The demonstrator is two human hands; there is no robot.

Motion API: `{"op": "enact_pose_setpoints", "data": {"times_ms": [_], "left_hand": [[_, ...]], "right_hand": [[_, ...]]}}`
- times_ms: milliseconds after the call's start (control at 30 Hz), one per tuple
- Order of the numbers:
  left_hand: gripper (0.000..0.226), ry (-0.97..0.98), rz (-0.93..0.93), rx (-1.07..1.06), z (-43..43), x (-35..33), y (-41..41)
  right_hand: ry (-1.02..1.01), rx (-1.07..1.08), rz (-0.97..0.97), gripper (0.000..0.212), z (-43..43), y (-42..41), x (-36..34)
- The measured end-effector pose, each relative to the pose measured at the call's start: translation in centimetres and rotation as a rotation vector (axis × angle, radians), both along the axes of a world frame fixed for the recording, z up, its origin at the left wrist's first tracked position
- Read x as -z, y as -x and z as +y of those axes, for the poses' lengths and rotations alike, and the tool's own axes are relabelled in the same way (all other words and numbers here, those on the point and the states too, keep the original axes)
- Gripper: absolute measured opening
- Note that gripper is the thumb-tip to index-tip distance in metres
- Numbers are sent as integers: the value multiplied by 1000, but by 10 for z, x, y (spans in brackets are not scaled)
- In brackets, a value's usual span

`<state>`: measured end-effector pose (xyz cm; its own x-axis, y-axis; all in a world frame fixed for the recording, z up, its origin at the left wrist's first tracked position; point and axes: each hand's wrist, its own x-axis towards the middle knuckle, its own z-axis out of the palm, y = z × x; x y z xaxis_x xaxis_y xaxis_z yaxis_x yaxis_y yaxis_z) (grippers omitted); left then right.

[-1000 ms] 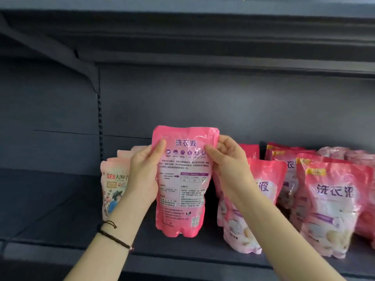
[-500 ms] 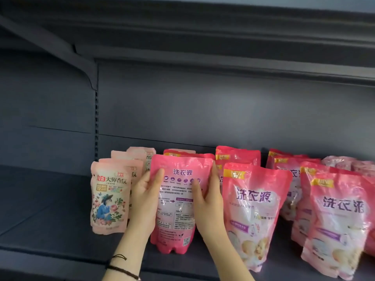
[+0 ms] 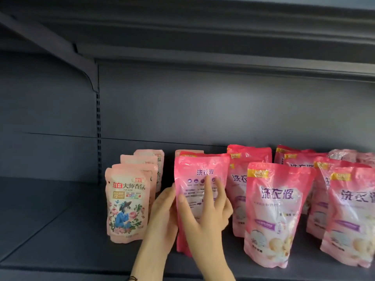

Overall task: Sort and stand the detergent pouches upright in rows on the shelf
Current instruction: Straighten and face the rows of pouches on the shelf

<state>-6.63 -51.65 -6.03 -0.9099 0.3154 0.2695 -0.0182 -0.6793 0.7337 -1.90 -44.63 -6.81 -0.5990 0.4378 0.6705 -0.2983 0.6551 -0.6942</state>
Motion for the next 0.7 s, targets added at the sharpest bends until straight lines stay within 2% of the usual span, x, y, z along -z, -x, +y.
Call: {"op": "enact_pose_setpoints", "data": {"times_ms": [67,133,233,300,367,433,500,533,600,700], "left_hand": [[14,159,69,-58,-3,0,-1],[16,199,100,-47,-4,-1,-1],[33,137,130,44,-6,1,-6],[36,62,69,66,-3,3,-6],[32,54,81,-25,3,5,-3],[32,138,152,-155,7,7,0],[51,245,214,-194,12,10,0],[57,283,217,-180,15,11,1],[54,314,212,-116,21,13,0],[51,333,213,-70,26,15,0]], "right_hand": [[20,-157,-76,101,5,1,-4],[56,-231,-79,103,12,3,-4],[178,-264,27,69,22,4,-1],[252,-330,46,52,34,-2,1],[278,-452,-25,47,45,-13,-3],[314,-525,-106,50,56,-24,-12],[373,-560,-172,37,63,-32,-17],[386,-563,-184,38,67,-33,-16],[398,-526,-170,43,70,-32,-9],[483,-325,-6,43,60,-28,9]]}}
